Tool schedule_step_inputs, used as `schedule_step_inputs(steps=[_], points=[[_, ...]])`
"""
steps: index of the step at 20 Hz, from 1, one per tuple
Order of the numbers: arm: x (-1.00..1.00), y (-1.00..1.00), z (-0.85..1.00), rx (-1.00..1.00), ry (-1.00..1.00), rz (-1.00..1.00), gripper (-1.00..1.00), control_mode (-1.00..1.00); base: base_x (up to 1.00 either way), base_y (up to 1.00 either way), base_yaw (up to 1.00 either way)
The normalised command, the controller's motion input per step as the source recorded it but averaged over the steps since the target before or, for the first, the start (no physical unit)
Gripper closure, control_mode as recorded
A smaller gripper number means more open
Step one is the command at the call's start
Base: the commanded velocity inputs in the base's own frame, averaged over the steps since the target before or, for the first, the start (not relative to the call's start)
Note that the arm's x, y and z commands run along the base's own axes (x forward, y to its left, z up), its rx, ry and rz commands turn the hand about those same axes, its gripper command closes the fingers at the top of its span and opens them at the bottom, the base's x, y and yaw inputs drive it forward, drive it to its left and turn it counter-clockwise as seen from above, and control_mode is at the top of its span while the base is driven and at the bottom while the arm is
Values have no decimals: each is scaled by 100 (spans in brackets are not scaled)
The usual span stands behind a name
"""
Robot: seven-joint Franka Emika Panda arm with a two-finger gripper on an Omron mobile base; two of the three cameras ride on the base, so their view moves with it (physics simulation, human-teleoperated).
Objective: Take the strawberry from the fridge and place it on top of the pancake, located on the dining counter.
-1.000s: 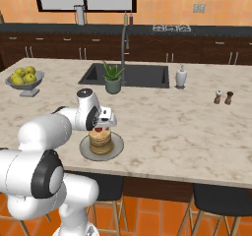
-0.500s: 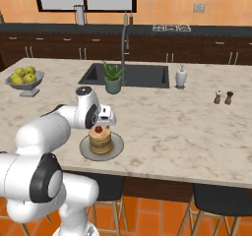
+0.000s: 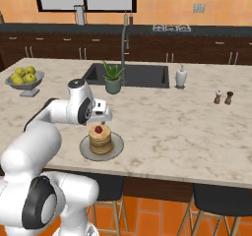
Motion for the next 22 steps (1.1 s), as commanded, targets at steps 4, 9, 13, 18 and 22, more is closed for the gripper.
schedule_step_inputs(steps=[4, 9, 13, 18, 22], points=[[-89, 42, 36, -1, 0, -1, -100, -100, 0, 0, 0], [-100, 37, 26, 0, 0, 0, -100, -100, 0, 0, 0], [-100, 60, 1, -1, 0, -1, -100, -100, 0, 0, 0], [-81, 99, 0, -15, 2, 0, -100, -100, 0, 0, 0], [-17, 100, -2, -21, 19, 0, -100, -100, 0, 0, 0]])
